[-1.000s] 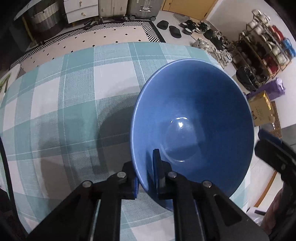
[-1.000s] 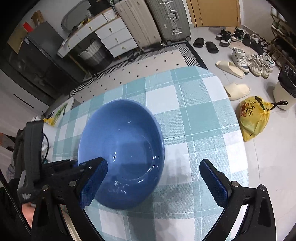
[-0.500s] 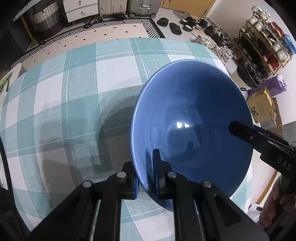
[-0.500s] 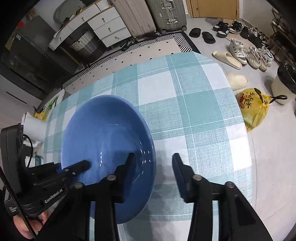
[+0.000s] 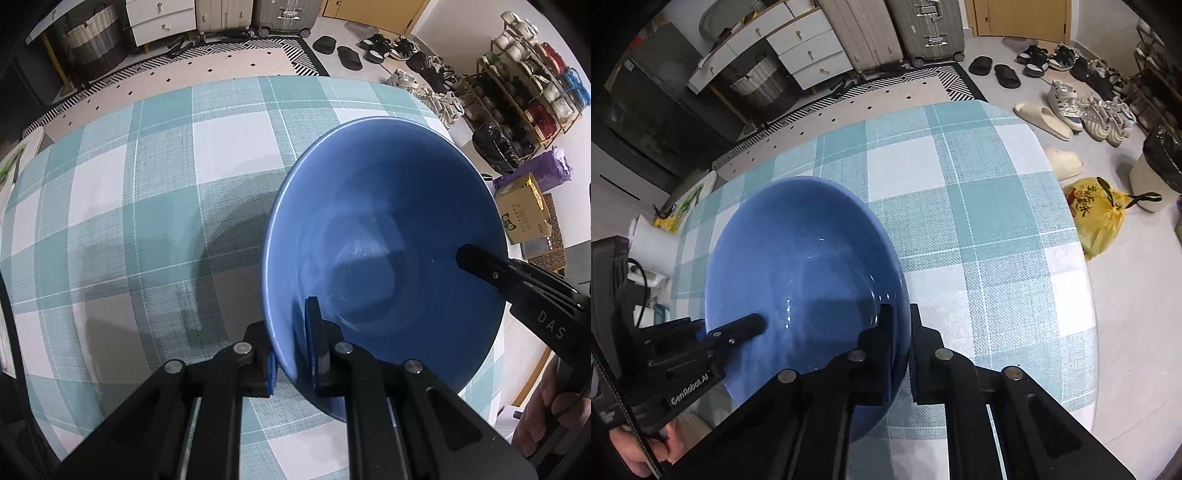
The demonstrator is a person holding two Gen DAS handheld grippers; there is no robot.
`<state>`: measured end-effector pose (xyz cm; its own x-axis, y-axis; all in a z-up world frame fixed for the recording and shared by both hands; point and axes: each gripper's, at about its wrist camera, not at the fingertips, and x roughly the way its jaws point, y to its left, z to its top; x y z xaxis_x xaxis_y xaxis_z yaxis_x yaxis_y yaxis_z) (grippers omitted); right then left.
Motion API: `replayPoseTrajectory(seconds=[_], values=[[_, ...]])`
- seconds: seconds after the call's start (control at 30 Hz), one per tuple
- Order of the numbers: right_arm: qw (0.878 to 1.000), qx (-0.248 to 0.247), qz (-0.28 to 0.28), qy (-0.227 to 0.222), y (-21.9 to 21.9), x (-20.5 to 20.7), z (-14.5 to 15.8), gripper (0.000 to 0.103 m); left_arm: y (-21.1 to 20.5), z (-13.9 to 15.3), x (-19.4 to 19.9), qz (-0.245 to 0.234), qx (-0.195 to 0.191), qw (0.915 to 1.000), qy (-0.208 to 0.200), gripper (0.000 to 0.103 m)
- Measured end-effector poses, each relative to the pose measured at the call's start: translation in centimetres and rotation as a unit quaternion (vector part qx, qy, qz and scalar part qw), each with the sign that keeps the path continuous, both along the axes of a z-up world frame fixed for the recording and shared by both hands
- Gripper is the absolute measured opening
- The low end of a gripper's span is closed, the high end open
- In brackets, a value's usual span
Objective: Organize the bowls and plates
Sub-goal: 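Lift the blue bowl with both tools and carry it toward the nested bowls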
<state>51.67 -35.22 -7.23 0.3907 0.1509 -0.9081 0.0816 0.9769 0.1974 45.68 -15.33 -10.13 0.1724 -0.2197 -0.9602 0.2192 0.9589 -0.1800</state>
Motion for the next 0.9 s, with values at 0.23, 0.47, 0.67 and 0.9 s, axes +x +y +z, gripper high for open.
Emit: replayPoseTrajectory(seconds=[0.23, 0.47, 0.67, 0.9], values=[[1.0, 0.007, 0.003, -0.006, -0.3, -0.3, 0.9, 0.007, -0.2, 0.9, -0.8, -0.009, 0.014, 0.9998, -0.007, 0.011], [1.0, 0.001, 0.005, -0.016, -0.2, -1.6, 2.5, 0.007, -0.4, 2.5, -2.1, -0.019, 0.009, 0.9995, -0.022, 0.012], [1.0, 0.0, 0.009, -0.028, 0.1, -3.8, 4.2, 0.006, -0.3, 3.8, -3.6, -0.022, 0.008, 0.9993, -0.028, 0.012], [0.999, 0.005, 0.008, -0.042, 0.5, -7.1, 6.4, 0.006, -0.1, 6.0, -6.5, -0.029, 0.008, 0.9987, -0.041, 0.013]])
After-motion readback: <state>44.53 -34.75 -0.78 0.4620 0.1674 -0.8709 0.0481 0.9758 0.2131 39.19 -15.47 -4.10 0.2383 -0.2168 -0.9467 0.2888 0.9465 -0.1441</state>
